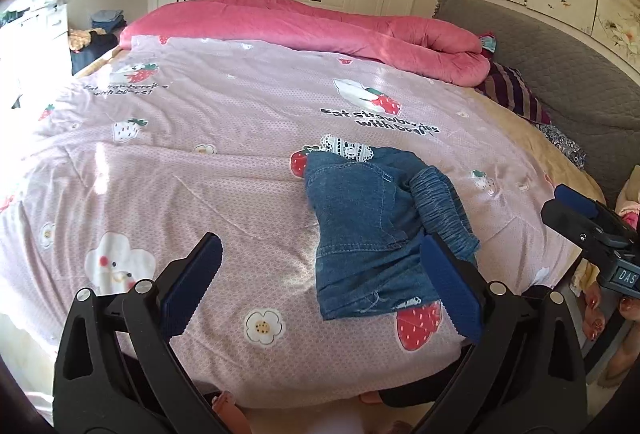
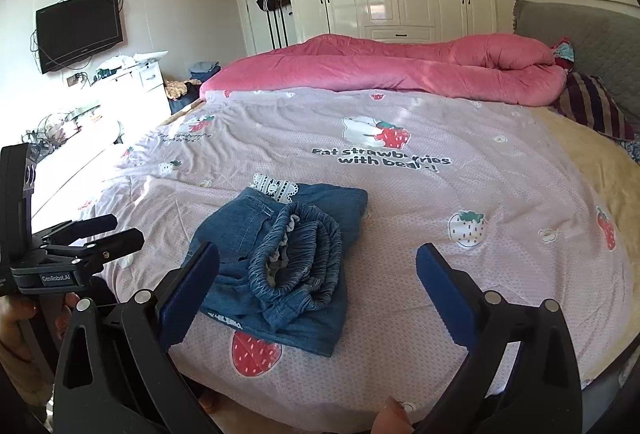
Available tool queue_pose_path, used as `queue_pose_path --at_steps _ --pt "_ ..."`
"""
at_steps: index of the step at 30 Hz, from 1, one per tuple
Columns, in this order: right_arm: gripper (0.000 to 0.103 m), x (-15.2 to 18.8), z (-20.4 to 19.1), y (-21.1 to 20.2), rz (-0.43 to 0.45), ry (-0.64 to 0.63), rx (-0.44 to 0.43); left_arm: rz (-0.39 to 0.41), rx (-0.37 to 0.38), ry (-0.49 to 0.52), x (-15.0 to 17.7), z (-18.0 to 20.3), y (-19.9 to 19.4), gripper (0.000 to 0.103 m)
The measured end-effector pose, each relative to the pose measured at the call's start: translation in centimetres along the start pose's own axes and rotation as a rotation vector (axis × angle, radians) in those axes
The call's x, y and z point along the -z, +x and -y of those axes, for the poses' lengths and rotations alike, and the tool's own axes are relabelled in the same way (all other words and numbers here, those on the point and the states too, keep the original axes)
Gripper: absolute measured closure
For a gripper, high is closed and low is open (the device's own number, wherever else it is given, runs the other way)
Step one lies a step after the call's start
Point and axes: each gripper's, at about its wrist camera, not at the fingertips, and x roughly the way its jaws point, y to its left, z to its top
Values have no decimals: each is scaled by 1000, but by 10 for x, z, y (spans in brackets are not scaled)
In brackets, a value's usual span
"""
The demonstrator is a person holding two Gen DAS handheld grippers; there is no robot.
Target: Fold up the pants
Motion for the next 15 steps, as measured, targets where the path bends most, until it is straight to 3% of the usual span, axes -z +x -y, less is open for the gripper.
queue_pose_path --at_steps 15 --pt "5 17 -14 -30 31 -37 18 21 -18 9 30 16 -24 10"
